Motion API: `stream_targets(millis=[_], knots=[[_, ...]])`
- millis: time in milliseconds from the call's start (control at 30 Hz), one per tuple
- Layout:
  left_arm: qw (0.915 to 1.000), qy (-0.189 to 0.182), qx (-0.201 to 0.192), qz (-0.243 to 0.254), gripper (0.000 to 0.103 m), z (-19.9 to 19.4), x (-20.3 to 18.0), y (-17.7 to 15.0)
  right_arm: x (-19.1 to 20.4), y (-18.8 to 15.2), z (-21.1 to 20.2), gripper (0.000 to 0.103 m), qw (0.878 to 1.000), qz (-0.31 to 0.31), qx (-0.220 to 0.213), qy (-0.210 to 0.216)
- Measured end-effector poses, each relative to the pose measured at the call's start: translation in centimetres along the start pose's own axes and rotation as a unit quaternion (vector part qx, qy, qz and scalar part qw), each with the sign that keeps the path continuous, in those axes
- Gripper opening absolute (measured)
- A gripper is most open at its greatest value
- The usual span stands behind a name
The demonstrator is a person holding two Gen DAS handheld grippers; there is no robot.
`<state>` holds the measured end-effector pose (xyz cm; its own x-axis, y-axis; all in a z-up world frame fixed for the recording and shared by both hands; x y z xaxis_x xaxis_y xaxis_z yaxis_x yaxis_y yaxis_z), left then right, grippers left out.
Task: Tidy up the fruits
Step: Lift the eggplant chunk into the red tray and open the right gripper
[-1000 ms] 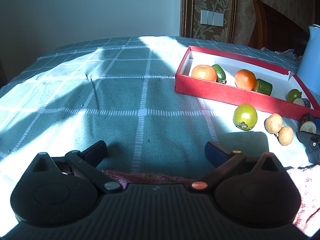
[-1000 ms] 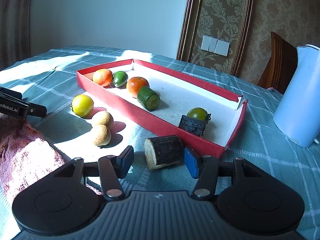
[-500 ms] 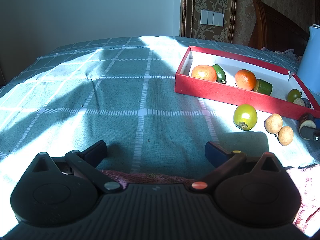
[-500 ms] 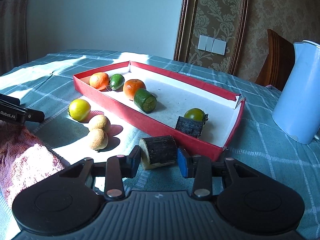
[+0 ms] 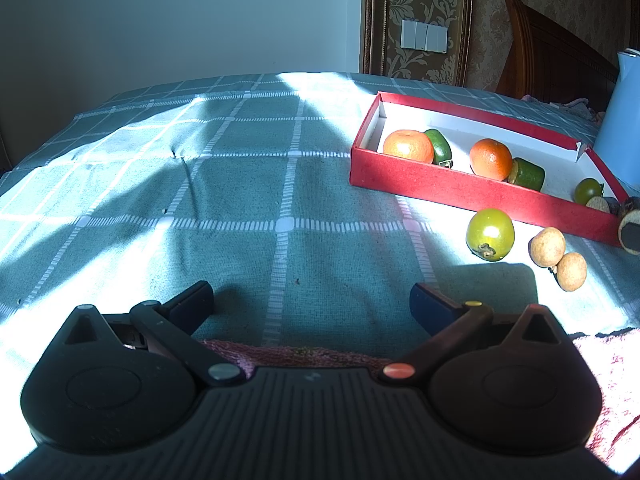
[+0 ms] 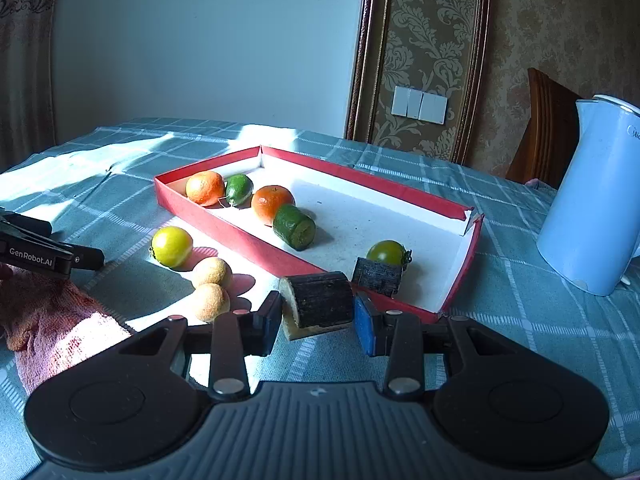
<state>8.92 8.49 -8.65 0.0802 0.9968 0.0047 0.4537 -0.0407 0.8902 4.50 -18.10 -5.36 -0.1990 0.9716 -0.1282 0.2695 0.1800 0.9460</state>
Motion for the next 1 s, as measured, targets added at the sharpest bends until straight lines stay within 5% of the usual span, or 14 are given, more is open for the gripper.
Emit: stream_targets(millis=[333, 1000], knots=[[1.0000, 0.000, 0.000, 0.000, 0.103, 0.0, 0.0, 0.0, -0.2, 2.1, 1.6, 0.038, 0.999, -0.024, -0.015, -0.015], [1.0000, 0.000, 0.000, 0.000, 0.103, 0.0, 0.0, 0.0, -1.8, 2.3, 10.1, 0.038, 0.997, -0.040, 0.034, -0.048]])
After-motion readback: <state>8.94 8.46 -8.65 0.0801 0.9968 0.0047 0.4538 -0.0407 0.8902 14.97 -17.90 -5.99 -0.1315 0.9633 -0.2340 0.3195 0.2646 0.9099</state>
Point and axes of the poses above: each gripper's, at about its wrist camera, not at the fingertips, and z roughly the way its jaws point, x to its left, y to its top, the point moved 6 cm from there along z, roughly the way its jaws point, and after that the axes turned 11 degrees about -x, right-handed, at the moved point
